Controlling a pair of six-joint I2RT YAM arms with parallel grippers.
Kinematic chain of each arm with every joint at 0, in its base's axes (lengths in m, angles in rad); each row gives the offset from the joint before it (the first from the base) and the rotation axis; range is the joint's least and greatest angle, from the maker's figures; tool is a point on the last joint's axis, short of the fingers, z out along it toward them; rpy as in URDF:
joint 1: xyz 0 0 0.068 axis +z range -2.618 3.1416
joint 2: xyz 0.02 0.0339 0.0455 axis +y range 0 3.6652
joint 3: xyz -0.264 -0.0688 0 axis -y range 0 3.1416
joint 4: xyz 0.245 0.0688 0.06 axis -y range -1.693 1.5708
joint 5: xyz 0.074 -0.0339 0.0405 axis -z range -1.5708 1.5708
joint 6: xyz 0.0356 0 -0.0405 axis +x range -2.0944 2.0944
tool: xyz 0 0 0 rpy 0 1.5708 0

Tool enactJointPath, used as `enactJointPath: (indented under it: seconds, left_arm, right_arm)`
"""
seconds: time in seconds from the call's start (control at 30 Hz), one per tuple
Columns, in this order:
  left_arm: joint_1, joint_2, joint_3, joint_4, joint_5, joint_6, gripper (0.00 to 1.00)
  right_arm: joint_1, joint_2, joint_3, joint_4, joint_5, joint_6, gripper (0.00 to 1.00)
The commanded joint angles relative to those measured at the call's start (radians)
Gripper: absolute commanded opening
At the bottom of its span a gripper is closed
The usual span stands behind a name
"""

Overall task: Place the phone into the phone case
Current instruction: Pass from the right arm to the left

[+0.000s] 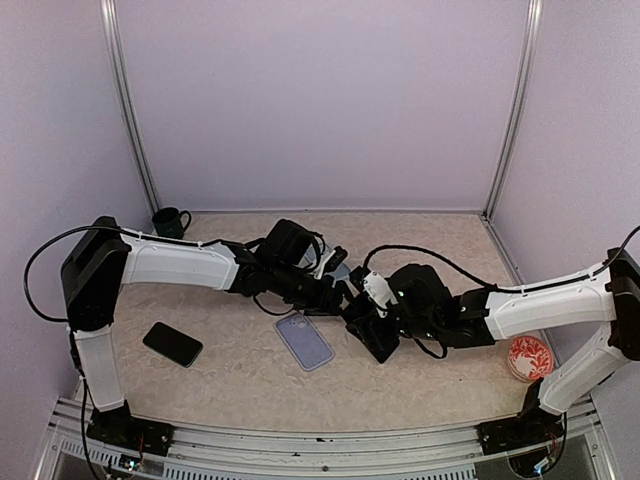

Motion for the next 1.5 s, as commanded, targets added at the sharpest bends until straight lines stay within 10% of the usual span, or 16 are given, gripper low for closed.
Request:
enactJointPath:
  seconds: [0.0, 0.9, 1.2, 1.47]
  left_arm:
    - [-0.005, 0.021, 0.031, 0.036, 0.048, 0.007, 0.64]
    - [-0.016, 0.034, 0.017, 0.071, 0.097, -0.005, 0.00]
    - [-0.002, -0.027, -0.031, 0.104, 0.083, -0.015, 0.00]
    - [0.025, -0.127, -0.098, 0.179, 0.060, -0.015, 0.00]
  right_arm:
    - [0.018, -0.011, 0.011, 0.054, 0.001, -0.017, 0.66]
    - [0.030, 0.024, 0.026, 0.052, 0.009, -0.019, 0.70]
    - [0.030, -0.026, 0.001, 0.040, 0.035, -0.003, 0.99]
    - [-0.012, -0.125, -0.054, 0.063, -0.038, 0.049, 1.00]
